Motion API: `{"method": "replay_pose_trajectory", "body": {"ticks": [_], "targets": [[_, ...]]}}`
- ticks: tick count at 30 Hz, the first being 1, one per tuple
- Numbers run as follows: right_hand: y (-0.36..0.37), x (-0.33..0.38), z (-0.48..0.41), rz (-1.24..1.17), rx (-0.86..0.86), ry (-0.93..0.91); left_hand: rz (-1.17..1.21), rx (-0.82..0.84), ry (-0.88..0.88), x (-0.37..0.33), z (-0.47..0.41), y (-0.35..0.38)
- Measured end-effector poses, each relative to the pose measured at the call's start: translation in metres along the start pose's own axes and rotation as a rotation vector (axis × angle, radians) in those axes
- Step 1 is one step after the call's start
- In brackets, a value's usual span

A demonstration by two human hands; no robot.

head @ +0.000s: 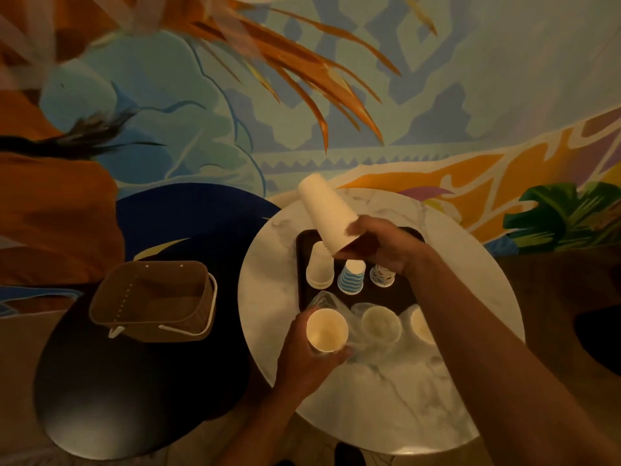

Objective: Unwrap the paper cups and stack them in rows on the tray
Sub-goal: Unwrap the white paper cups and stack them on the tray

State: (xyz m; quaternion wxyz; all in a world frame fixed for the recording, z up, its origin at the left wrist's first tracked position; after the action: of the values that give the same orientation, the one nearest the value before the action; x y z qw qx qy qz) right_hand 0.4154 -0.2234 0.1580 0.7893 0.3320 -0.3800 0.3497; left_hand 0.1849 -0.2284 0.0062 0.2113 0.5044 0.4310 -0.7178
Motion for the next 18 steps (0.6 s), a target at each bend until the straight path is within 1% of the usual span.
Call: {"method": "replay_pose_trajectory", "body": {"ticks": [3, 8, 10, 13, 15, 18], "targets": [[0.002, -0.02, -0.022, -0.046, 0.005, -0.002, -0.006, -0.005, 0.006, 0.001, -0.002, 0.001], [0.008, -0.024, -0.055, 0.047, -0.155, -0.083, -0.034, -0.007, 0.006, 0.009, -0.005, 0.003], [0.009, -0.023, -0.068, 0.136, -0.237, -0.118, -0.042, -0.003, 0.0, 0.012, -0.005, 0.004], [0.014, -0.024, -0.081, 0.343, -0.37, -0.152, -0.037, 0.0, -0.015, 0.016, -0.006, 0.007], [0.015, -0.028, -0.088, 0.421, -0.447, -0.184, -0.035, 0.001, -0.012, 0.019, -0.006, 0.008], [0.019, -0.038, -0.098, 0.522, -0.494, -0.217, -0.042, -0.004, 0.008, 0.022, -0.007, 0.008]]}}
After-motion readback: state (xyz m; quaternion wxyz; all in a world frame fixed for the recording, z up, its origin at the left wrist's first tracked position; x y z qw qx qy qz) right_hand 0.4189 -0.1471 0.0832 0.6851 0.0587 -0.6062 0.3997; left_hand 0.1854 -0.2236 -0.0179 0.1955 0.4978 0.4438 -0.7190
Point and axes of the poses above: each hand's wrist, its own z-axis away from the middle knuckle, its own y-axis out of the palm, x = y × z, the point moved 1 cm from there along -z, towards the middle knuckle, and after that the axes turned 5 degrees about -x, right-handed, at the moved point
